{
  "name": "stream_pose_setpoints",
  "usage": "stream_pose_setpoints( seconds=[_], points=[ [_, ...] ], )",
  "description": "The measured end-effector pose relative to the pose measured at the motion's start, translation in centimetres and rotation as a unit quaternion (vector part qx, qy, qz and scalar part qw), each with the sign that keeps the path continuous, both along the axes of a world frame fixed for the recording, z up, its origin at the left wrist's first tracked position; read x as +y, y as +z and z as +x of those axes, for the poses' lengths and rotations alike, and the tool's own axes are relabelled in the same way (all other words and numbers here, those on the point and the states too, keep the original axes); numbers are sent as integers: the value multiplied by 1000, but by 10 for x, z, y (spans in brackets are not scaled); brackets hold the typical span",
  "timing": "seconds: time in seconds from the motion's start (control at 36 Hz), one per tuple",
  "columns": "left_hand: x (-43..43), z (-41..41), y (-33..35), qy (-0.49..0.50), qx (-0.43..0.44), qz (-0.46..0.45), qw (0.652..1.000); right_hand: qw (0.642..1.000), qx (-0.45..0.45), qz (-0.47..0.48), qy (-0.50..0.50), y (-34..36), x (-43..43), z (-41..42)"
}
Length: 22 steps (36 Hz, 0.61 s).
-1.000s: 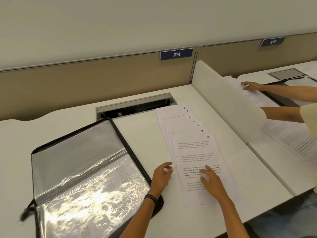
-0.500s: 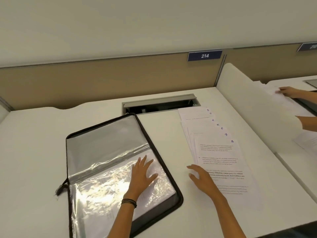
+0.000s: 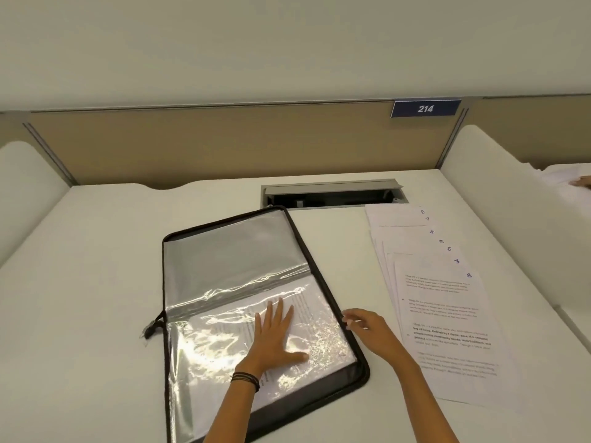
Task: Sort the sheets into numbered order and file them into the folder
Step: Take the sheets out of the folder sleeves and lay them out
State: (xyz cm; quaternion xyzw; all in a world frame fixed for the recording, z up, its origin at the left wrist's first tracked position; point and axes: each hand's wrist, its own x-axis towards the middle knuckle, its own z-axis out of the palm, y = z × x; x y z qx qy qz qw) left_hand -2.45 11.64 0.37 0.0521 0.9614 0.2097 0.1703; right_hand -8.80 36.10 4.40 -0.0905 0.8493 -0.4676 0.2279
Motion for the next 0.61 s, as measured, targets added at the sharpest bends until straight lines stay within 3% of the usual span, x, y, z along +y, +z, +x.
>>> stream_pose_setpoints(
  seconds=[0.25, 0.61],
  points=[
    [0, 1, -3, 10, 24, -21, 999, 1000, 0, 2, 1, 4, -13, 2],
    [-6, 3, -5, 55, 72, 32, 995, 999, -34, 13, 21, 21, -23, 3]
  ],
)
